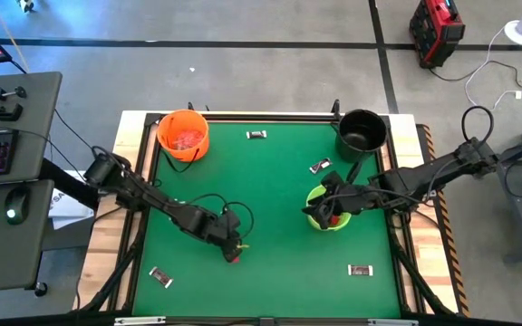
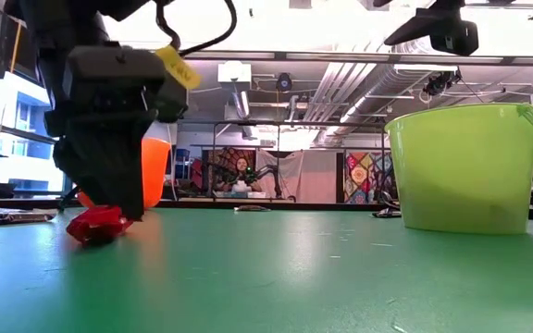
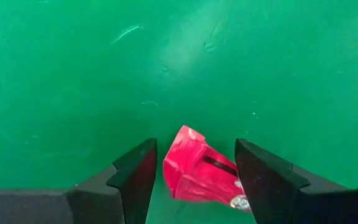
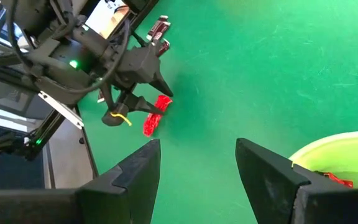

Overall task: Sort candy by brand, put in halloween buckets
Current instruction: Put the red chocolate bar into the green bucket

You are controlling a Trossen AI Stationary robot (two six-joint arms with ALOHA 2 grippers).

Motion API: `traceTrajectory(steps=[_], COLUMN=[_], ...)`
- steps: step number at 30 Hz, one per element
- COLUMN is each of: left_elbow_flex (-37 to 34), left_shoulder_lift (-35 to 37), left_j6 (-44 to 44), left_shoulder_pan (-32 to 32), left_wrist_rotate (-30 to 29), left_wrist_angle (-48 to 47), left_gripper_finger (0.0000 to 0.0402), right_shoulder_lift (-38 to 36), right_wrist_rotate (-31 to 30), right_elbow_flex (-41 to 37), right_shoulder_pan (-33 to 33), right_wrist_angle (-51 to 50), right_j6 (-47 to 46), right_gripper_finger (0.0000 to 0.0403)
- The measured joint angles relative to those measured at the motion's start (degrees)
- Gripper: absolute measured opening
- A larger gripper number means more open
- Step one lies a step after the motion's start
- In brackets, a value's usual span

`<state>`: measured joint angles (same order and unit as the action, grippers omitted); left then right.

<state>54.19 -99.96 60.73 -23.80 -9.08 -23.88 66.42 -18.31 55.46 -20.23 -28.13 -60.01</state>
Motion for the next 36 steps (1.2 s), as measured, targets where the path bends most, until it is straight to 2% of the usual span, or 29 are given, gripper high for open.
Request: traceTrajectory(steps=[5,7,9,13,14,18,21,24,27,31,36], left_elbow_flex=[0.2,0.2,0.1,-0.1,-0.1,-0.1,1.1,3.7,7.1,13.7,24.2], left_shoulder_lift=[-1.4,-1.3,-0.9,0.2,0.5,2.2,6.2,10.3,12.1,9.5,0.1], left_j6=[0.8,1.0,0.6,-0.9,-1.1,-2.2,-6.0,-14.0,-23.5,-33.2,-43.7], left_shoulder_pan=[0.0,0.0,0.1,0.2,0.2,0.5,2.0,4.7,8.3,12.8,16.8], left_wrist_rotate=[1.1,0.8,0.7,1.6,1.7,2.1,-0.1,-4.6,-6.4,-5.4,-2.6], left_wrist_angle=[0.5,0.2,-0.3,-0.5,-0.5,-1.0,-0.7,2.2,10.4,19.0,19.9], left_gripper_finger=[0.0205,0.0192,0.0157,0.0037,0.0022,0.0014,0.0006,0.0004,0.0003,0.0001,0.0001], right_shoulder_lift=[0.0,0.0,0.0,0.0,0.0,0.0,-0.1,-1.9,-4.9,-8.9,-11.8], right_wrist_rotate=[0.0,0.0,0.0,0.0,0.0,0.0,0.0,-0.2,-2.0,-6.3,-13.1], right_elbow_flex=[0.0,0.0,0.0,0.0,0.0,0.0,0.0,0.0,0.0,0.0,0.1], right_shoulder_pan=[0.0,0.0,0.0,0.0,0.0,0.0,0.0,0.0,0.0,0.0,0.0], right_wrist_angle=[-0.2,-0.4,-0.4,-0.7,-0.9,-1.4,-0.8,5.1,14.1,25.4,33.2], right_j6=[0.0,0.0,0.0,0.0,0.0,-0.2,-0.2,0.1,3.7,11.1,21.3], right_gripper_finger=[0.0202,0.0202,0.0202,0.0202,0.0202,0.0202,0.0202,0.0202,0.0202,0.0202,0.0202])
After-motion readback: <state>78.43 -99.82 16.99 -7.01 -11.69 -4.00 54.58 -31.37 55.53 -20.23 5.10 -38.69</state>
